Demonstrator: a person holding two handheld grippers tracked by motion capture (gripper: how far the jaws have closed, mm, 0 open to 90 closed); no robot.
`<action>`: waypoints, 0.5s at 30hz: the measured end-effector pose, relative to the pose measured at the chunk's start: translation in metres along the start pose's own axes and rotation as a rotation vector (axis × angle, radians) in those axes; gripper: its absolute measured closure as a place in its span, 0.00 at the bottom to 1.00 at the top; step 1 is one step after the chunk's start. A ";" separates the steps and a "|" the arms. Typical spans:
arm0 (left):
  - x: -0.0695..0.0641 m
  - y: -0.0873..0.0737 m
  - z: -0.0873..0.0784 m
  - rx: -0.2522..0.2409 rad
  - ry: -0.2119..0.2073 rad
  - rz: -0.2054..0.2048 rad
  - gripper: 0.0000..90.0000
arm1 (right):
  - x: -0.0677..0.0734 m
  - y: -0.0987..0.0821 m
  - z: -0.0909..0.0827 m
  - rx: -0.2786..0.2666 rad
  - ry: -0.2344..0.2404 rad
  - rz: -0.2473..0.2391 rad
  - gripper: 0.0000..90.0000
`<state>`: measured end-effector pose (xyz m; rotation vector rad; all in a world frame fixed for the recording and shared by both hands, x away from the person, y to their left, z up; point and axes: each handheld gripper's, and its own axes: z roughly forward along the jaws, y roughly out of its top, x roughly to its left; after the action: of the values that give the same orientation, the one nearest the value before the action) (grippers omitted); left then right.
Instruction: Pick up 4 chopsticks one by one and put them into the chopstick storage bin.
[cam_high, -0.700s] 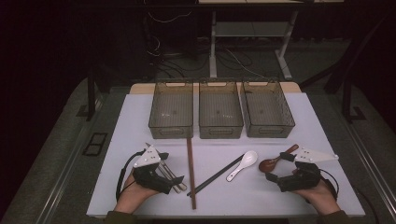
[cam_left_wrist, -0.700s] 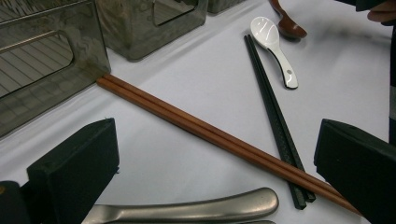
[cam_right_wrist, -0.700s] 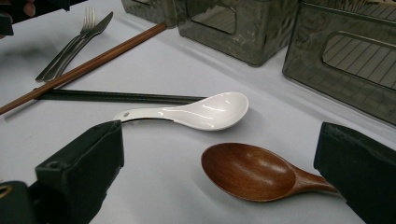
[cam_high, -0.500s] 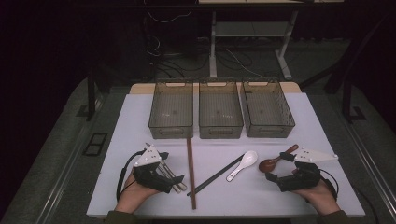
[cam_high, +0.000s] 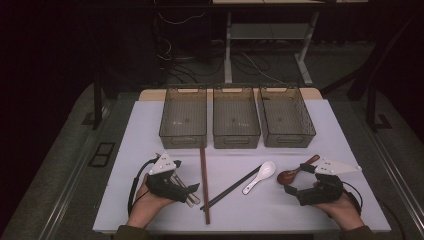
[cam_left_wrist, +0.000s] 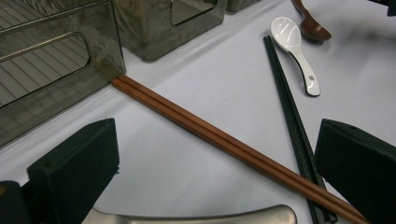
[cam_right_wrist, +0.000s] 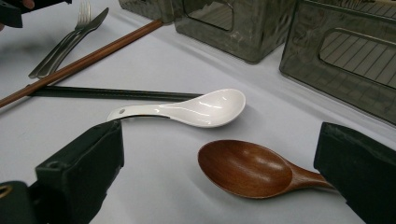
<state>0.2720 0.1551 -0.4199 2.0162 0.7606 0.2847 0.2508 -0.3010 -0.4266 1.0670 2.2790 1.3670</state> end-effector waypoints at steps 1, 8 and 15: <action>0.000 0.001 0.001 0.000 0.003 0.000 0.00 | 0.001 0.000 -0.001 0.000 0.001 0.004 0.02; -0.001 0.005 0.006 -0.002 0.014 -0.008 0.00 | 0.001 0.000 0.000 -0.003 0.003 0.005 0.02; -0.004 0.010 0.013 0.001 0.034 -0.018 0.00 | 0.001 0.000 -0.001 -0.003 0.003 0.005 0.02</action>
<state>0.2794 0.1401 -0.4185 2.0090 0.7994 0.3086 0.2499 -0.3010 -0.4265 1.0718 2.2776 1.3745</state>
